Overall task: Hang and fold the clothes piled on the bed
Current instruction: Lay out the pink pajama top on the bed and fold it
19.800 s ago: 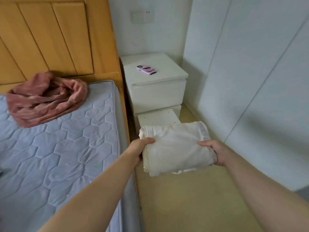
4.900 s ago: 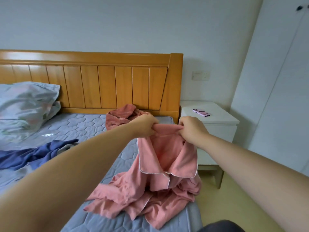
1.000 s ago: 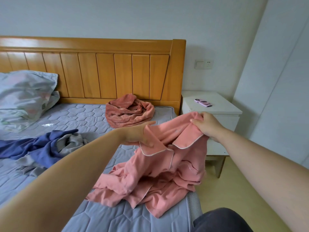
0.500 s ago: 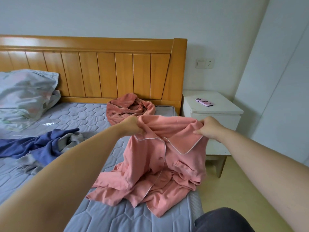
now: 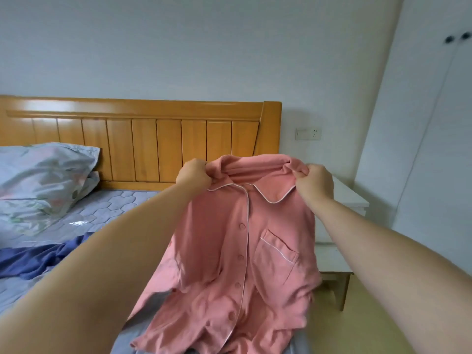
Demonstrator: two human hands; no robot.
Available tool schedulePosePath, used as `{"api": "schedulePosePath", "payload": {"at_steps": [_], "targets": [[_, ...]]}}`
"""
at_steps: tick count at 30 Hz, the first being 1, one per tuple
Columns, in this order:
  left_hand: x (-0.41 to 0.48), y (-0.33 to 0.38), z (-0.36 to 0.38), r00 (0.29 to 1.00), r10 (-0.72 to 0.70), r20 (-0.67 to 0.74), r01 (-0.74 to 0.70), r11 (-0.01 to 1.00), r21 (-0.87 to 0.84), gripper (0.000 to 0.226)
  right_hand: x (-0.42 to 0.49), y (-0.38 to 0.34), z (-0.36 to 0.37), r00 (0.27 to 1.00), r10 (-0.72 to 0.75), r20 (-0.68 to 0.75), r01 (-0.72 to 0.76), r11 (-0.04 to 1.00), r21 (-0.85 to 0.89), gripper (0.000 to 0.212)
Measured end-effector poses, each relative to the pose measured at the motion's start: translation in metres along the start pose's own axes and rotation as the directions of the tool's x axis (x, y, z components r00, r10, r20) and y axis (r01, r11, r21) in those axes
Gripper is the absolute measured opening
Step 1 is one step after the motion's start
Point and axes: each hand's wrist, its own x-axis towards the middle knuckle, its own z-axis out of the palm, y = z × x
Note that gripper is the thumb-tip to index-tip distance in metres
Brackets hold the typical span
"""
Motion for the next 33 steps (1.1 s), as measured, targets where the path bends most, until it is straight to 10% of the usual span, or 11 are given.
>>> {"api": "schedulePosePath", "payload": {"at_steps": [18, 33], "targets": [[-0.002, 0.142, -0.253, 0.844, 0.182, -0.504, -0.175, 0.983, 0.062, 0.022, 0.050, -0.192, -0.161, 0.829, -0.220, -0.514, 0.234, 0.971, -0.039, 0.032], [-0.003, 0.062, -0.190, 0.971, 0.167, -0.173, -0.147, 0.982, 0.122, 0.036, 0.043, -0.134, -0.087, 0.944, -0.246, -0.219, 0.190, 0.950, -0.248, 0.029]]}}
